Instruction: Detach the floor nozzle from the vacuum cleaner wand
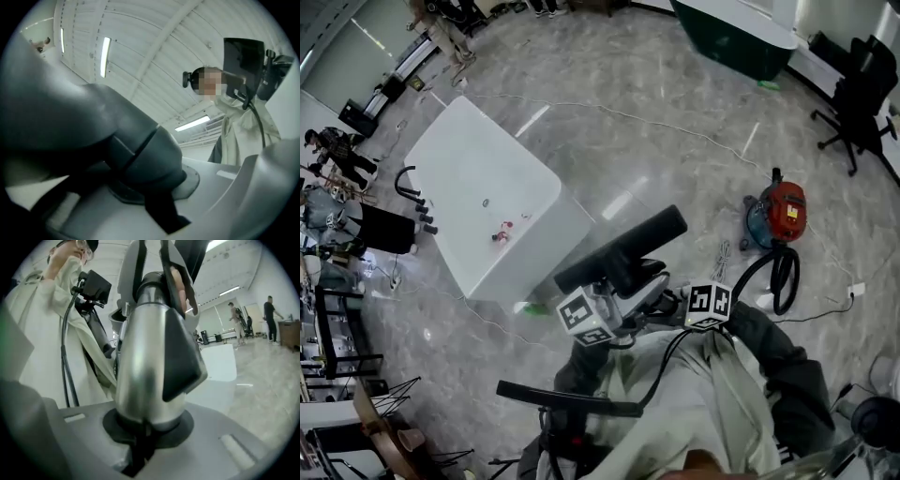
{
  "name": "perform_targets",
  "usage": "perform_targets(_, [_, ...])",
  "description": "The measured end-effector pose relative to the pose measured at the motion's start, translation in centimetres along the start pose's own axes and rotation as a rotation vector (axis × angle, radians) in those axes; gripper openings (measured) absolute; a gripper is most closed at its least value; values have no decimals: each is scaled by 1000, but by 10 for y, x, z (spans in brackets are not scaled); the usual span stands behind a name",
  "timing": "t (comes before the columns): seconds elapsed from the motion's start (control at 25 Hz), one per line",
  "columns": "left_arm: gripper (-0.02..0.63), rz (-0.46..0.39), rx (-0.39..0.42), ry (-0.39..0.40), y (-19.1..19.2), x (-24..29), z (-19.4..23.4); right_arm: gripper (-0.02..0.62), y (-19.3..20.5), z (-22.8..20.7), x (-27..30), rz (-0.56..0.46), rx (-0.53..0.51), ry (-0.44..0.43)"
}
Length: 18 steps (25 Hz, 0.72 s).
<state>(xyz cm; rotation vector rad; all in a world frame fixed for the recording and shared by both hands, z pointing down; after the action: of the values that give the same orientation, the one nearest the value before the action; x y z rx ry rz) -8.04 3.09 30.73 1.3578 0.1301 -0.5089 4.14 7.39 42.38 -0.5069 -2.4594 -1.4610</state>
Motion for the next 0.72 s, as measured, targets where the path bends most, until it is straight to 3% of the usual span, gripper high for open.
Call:
perform_targets(0.12, [74, 58, -42, -164, 0, -5, 14, 37, -4, -6, 10, -28, 47, 180])
perform_targets(0.28, [71, 131, -69, -418, 1, -7, 18, 37, -5, -1, 18, -49, 75, 584])
perform_targets(0.36, [71, 143, -69, -488, 5, -4, 19, 37, -4, -1, 16, -45, 76, 714])
perform_targets(0.4, [71, 145, -63, -489, 5, -2, 20, 37, -4, -2, 15, -47, 70, 735])
perform_targets(0.44, [71, 144, -52, -467, 4, 0, 19, 37, -4, -3, 14, -49, 57, 727])
perform_targets(0.52, [71, 117, -19, -347, 1, 1, 13, 37, -2, -1, 11, -55, 19, 627])
perform_targets(0.64, [74, 26, 19, -79, 1, 2, -2, 40, 3, 6, 0, -42, -31, 304])
perform_targets(0.72, [74, -24, 15, 40, 3, 5, -8, 40, 6, 7, -8, -5, -25, 101])
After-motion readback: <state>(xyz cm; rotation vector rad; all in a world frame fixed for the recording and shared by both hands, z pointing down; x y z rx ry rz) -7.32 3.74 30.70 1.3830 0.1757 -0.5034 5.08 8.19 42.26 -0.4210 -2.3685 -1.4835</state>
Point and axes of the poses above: the fingertips, and each gripper's own axes: x forward along the fingers, z to its left, y out of its underside, the point moved 10 cm from there along -x, backward along the fingers, and after that the axes turned 9 degrees about x, right-handed, at the moved point
